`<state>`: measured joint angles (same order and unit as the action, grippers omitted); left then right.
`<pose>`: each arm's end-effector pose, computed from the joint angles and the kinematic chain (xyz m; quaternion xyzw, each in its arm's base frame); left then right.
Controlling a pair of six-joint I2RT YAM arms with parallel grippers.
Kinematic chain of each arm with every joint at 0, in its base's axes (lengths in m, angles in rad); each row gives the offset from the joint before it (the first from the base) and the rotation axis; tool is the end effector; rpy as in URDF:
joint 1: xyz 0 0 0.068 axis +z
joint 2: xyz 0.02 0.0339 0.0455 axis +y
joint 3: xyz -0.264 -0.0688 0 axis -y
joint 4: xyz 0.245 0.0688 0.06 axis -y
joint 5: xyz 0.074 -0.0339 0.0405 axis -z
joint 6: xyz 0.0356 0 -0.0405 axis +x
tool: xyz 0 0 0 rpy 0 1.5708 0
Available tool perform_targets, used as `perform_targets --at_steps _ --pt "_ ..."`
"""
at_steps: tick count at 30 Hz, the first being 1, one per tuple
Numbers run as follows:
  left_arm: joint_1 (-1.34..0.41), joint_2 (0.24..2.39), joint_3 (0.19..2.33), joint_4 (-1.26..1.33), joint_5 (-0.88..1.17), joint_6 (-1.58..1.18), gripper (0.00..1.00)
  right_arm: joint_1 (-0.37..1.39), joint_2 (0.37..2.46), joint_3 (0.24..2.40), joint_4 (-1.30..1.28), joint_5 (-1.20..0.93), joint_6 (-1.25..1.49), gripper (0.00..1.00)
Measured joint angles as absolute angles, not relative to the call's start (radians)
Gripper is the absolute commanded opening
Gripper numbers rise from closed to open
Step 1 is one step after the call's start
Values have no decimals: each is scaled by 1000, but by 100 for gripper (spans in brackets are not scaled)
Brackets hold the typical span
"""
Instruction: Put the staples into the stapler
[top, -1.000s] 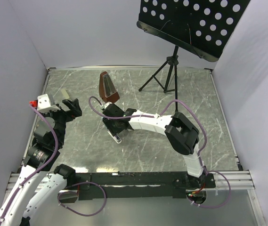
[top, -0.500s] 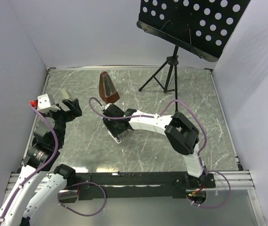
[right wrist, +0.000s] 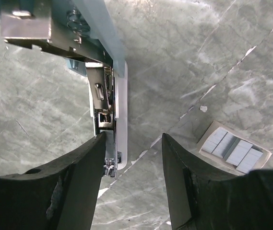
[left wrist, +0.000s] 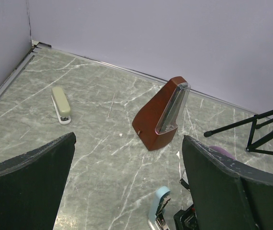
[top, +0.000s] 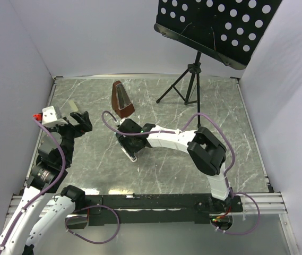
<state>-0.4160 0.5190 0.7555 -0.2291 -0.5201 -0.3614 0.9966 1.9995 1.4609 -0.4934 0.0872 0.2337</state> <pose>0.1167 -0.0322 0.3610 -0.1638 0.6855 -0.0923 0.7033 0.2345 0.3568 0.1855 -0.3477 0.8981 0.1191 0.2414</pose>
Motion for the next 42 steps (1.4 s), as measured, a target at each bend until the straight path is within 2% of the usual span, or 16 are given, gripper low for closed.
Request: perform_targets --at_steps 9,18,34,42 --pt "-416 519 756 -229 -520 -361 97 997 1969 1424 -490 85 233 57" --pt "-416 519 756 -229 -520 -361 97 1000 1808 1256 -378 7 192 57" --pt "-416 512 737 -221 -517 -361 97 1032 1854 1217 -290 -20 191 54" --pt "-416 508 733 -213 -508 -356 97 1032 1858 1217 -271 11 203 47"
